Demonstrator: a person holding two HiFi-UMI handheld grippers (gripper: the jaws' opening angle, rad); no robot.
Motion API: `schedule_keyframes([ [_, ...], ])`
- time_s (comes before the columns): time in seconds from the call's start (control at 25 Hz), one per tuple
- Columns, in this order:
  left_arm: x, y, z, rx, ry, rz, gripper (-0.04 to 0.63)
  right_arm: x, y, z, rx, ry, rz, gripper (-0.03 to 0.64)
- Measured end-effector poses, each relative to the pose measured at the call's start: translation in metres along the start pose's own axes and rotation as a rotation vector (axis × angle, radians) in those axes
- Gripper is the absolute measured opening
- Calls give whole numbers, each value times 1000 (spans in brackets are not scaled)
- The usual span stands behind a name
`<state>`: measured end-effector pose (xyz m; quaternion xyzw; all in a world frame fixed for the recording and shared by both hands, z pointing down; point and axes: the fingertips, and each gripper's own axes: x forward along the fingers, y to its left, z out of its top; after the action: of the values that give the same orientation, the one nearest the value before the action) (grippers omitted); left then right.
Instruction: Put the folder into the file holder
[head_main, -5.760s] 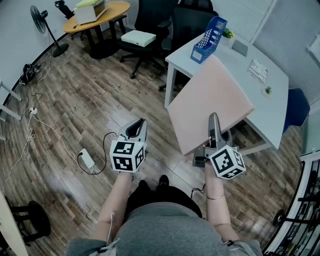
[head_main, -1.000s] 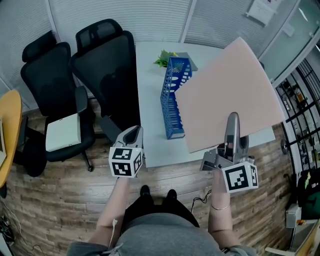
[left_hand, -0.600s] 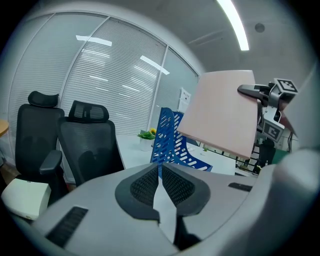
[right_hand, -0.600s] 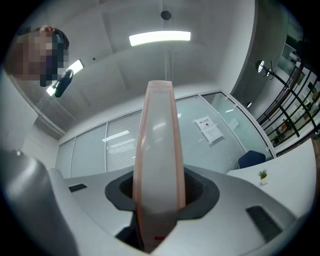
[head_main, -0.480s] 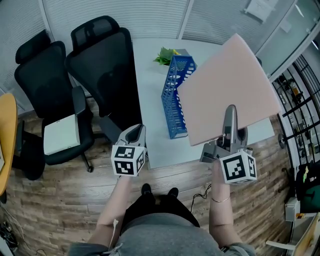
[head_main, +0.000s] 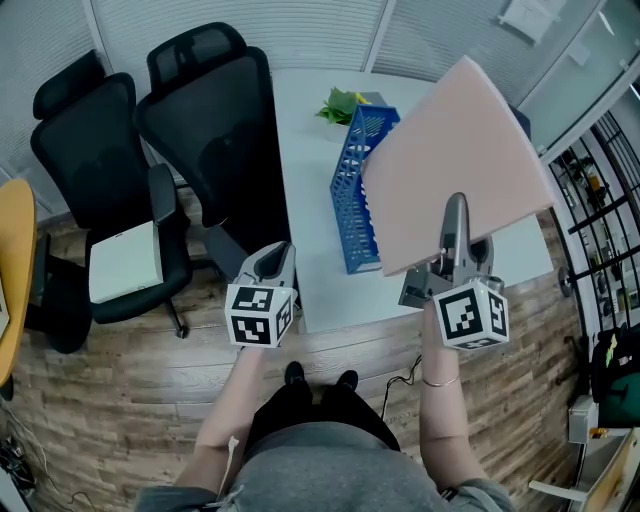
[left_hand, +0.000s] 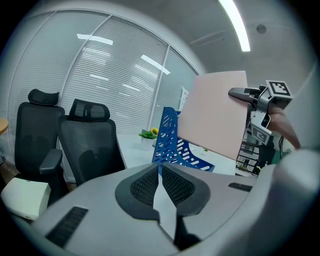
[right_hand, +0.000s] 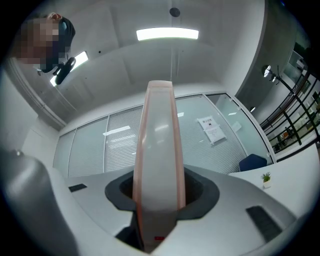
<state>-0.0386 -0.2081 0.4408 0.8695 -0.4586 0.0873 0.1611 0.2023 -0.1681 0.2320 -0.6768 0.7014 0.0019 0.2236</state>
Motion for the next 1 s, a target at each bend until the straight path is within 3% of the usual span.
schedule_keyframes([
  [1.0, -6, 13, -11, -24, 22, 49, 35, 45, 10, -44, -120, 19, 23, 161],
])
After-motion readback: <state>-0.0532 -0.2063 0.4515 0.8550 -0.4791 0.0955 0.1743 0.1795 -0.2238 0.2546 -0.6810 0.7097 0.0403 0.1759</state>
